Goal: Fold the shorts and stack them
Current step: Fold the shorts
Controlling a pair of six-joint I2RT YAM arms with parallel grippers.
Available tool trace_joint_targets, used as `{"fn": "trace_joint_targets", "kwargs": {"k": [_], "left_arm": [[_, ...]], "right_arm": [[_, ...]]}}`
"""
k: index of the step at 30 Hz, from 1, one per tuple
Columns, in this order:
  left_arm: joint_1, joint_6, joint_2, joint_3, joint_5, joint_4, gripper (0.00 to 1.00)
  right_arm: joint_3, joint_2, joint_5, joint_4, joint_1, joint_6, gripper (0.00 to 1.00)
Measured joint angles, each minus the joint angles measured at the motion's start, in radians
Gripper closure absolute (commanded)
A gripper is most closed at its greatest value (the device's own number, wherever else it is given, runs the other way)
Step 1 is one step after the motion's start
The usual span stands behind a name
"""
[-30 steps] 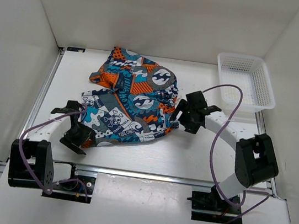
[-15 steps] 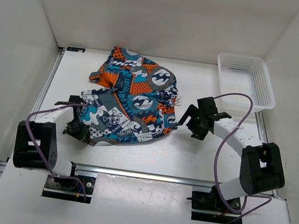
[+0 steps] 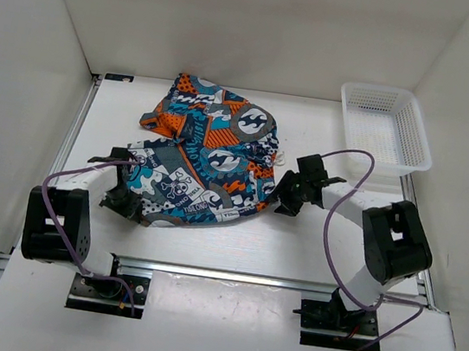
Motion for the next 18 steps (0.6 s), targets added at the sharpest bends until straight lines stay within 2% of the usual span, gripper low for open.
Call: {"fn": "trace_joint_targets", "kwargs": {"k": [1,3,7,8,11,14,18], "left_arm": [[0.000,0.003,0.000,0.000,0.000,0.001,0.90],[0.000,0.009,0.000,0.000,0.000,0.003,0.90],[0.000,0.019,0.000,0.002,0.000,0.008,0.90],[0.000,0.021,0.000,0.002,0.000,0.009,0.90],[0.000,0.031,0.000,0.006,0.000,0.011,0.90],[0.000,0.051,-0.002,0.023,-0.002,0.008,0.90],[-0.002,0.086,-0.040,0.099,-0.005,-0.022,0.90]], "right_arm": [[0.000,0.015,0.002,0.010,0.002,0.006,0.56],[0.000,0.041,-0.001,0.031,0.002,0.019,0.63],[0.013,0.077,0.002,0.079,0.005,0.040,0.71],[0.025,0.088,0.007,0.085,0.009,0.042,0.82],[0.055,0.123,0.024,0.101,0.015,0.045,1.00],[0.088,0.134,0.058,0.075,0.020,0.034,1.00],[0.172,0.121,0.129,-0.040,0.023,-0.024,1.00]]}}
